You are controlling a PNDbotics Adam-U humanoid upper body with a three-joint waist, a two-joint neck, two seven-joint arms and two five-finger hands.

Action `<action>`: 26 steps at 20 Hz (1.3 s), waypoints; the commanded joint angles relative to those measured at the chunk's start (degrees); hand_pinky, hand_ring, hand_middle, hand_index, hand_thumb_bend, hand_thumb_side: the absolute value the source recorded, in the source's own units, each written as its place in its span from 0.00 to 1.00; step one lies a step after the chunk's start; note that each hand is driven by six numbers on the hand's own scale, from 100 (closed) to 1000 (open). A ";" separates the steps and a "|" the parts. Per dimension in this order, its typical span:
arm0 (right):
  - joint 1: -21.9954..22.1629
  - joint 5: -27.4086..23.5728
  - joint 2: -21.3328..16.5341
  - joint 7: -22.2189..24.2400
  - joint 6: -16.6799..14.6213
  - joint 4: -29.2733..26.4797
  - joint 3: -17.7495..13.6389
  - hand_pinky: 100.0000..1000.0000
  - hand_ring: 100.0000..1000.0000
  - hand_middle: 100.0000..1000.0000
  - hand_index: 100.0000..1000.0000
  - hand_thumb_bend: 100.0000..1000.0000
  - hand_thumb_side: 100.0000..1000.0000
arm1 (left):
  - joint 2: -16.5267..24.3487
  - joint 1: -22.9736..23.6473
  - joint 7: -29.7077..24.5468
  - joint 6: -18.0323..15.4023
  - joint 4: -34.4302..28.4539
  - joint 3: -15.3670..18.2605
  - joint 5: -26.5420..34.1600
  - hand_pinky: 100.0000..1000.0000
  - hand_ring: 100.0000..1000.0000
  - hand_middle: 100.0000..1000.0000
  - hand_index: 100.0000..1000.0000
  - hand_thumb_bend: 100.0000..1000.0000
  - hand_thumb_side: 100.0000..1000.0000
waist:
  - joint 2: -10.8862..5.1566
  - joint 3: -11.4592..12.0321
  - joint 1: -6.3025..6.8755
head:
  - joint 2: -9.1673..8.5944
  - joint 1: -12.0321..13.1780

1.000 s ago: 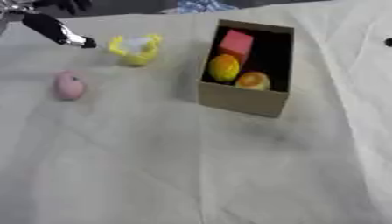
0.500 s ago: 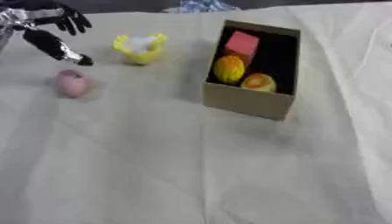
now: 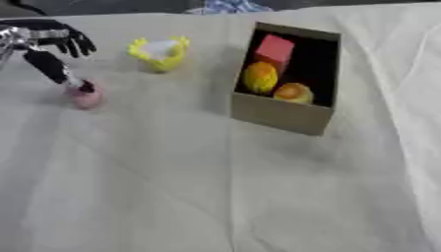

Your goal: Pick up objects on the table and place them in the box.

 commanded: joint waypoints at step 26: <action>-0.20 0.32 -0.99 -0.61 0.24 -1.18 -0.96 0.89 0.74 0.72 0.88 0.00 0.67 | 1.13 0.06 1.85 -2.06 0.14 1.04 -3.84 0.69 0.56 0.51 0.58 0.16 0.00 | -1.17 -0.08 -0.11 | -0.44 0.26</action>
